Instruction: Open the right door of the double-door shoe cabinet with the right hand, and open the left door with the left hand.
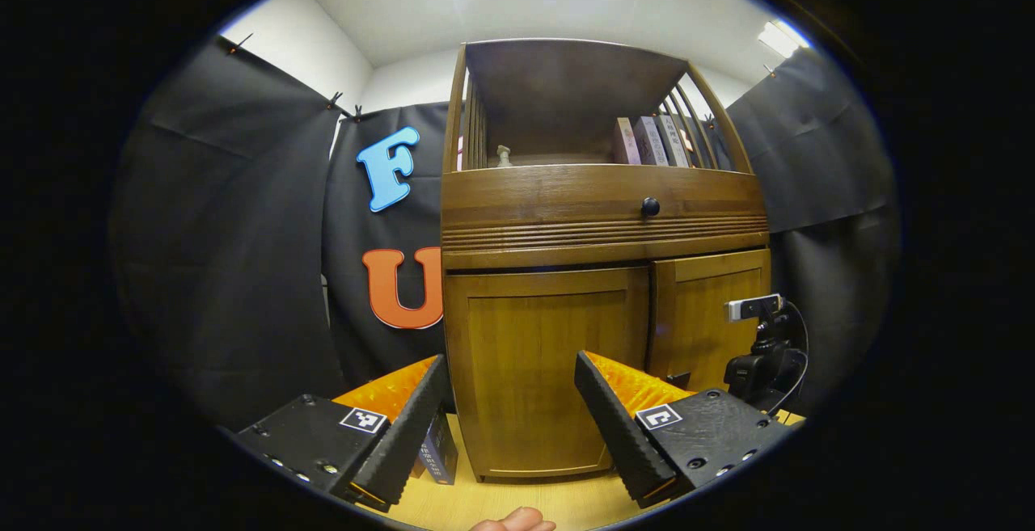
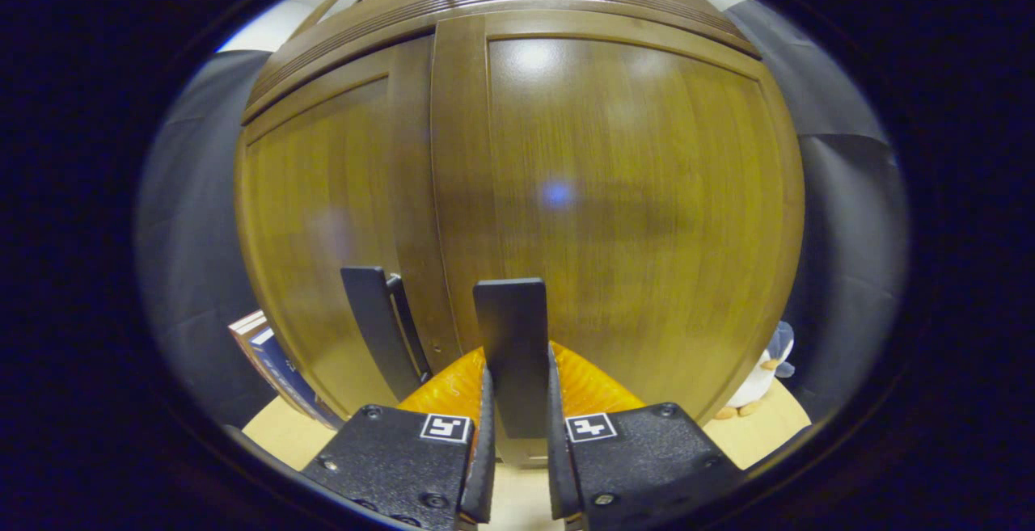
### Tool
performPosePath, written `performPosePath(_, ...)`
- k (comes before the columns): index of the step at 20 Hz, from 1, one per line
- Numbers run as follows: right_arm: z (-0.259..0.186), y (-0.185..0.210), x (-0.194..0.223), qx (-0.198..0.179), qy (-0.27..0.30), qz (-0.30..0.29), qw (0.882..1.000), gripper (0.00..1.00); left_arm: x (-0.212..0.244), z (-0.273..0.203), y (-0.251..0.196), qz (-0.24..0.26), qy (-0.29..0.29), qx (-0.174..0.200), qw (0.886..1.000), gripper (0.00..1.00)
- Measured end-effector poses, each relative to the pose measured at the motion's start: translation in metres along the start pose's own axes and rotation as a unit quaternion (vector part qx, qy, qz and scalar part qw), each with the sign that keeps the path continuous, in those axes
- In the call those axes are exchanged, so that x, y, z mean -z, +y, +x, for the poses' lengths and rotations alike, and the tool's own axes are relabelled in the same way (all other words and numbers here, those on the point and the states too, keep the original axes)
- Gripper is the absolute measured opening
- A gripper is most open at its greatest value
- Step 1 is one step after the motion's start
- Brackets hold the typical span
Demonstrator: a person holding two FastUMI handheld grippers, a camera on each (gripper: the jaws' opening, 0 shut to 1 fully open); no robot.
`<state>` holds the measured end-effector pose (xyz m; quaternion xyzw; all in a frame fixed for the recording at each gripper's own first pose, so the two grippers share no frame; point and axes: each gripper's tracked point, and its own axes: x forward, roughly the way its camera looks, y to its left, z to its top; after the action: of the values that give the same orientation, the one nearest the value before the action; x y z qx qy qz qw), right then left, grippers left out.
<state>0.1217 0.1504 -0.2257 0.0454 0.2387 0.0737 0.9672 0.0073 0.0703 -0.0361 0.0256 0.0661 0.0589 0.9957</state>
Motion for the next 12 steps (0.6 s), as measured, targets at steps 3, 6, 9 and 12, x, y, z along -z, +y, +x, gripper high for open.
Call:
performPosePath(3, -0.014, -0.003, 0.003, -0.012, -0.005, -0.001, 1.000, 0.30, 0.000, 0.000, -0.001, 0.002, -0.002, 0.003, 1.000, 1.00)
performPosePath(6, -0.029, -0.006, 0.008, -0.025, -0.006, -0.006, 1.000, 0.29, 0.001, -0.001, -0.004, 0.000, -0.003, 0.013, 1.000, 0.96)
performPosePath(9, -0.040, -0.007, 0.010, -0.028, -0.007, -0.008, 1.000, 0.28, 0.001, 0.001, -0.006, 0.001, -0.005, 0.025, 1.000, 1.00)
performPosePath(12, -0.056, -0.013, 0.013, -0.030, -0.006, -0.017, 0.999, 0.28, 0.001, -0.002, -0.021, 0.001, -0.005, 0.034, 0.999, 1.00)
